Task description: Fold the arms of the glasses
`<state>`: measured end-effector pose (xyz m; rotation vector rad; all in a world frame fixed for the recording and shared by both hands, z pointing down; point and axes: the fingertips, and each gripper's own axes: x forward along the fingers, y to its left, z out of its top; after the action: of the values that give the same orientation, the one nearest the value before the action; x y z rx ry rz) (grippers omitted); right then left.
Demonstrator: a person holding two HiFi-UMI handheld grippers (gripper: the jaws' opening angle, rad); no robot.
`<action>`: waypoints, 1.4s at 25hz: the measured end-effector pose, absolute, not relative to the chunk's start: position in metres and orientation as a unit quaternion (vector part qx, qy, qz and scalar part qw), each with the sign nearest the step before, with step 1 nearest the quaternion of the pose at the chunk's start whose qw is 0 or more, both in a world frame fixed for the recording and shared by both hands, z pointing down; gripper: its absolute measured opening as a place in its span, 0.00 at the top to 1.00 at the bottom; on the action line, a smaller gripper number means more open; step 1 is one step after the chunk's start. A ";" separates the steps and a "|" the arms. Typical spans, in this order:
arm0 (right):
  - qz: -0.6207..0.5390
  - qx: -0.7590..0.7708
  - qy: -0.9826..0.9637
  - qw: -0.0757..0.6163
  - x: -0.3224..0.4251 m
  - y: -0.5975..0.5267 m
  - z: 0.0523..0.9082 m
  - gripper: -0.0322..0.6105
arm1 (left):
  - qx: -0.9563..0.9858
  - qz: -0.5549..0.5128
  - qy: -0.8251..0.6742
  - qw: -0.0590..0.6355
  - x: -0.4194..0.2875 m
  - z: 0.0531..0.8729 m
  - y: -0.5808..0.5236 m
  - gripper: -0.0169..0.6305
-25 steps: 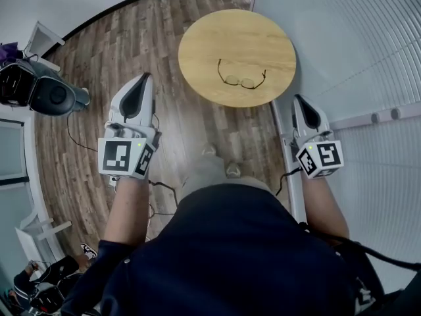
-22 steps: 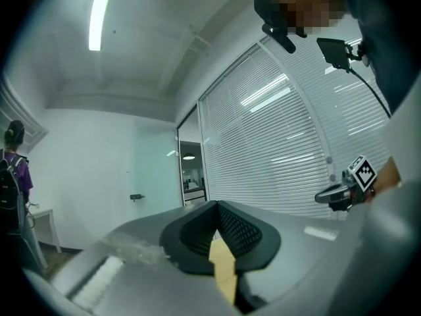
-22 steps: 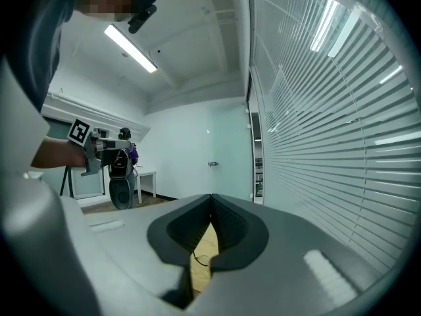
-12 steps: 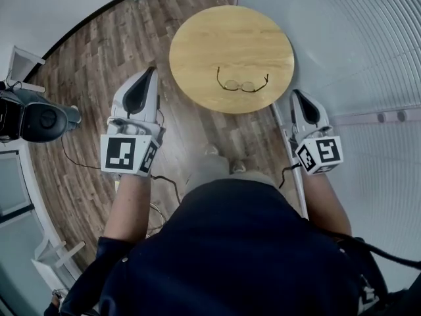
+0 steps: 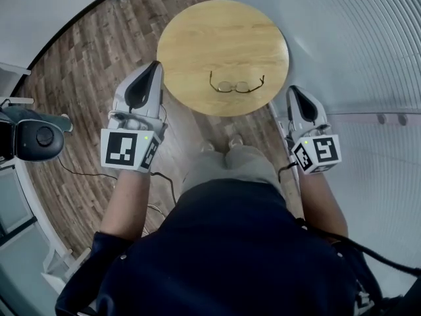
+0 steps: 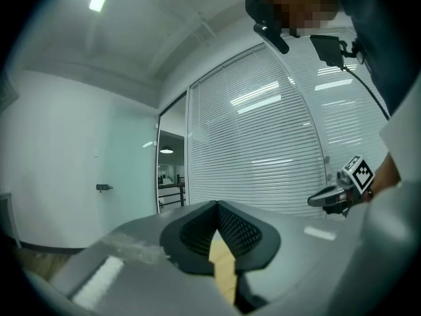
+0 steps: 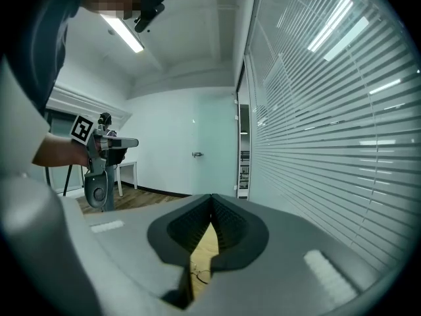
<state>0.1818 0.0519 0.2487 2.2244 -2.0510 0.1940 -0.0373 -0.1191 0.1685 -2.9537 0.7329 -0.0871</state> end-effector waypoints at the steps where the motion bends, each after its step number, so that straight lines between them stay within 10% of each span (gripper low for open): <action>1: 0.067 0.733 -0.675 0.055 0.184 0.050 0.249 0.94 | -0.969 -0.029 0.240 0.048 -0.034 0.169 -0.121 0.97; 35: 0.190 0.680 -0.699 0.118 0.228 -0.028 0.444 0.84 | -0.955 -0.151 0.254 -0.004 0.030 0.319 -0.180 0.97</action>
<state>0.2278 -0.0276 0.4439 1.9876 -2.0435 0.5564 0.0302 -0.1802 0.3188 -3.0098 0.7990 -0.4744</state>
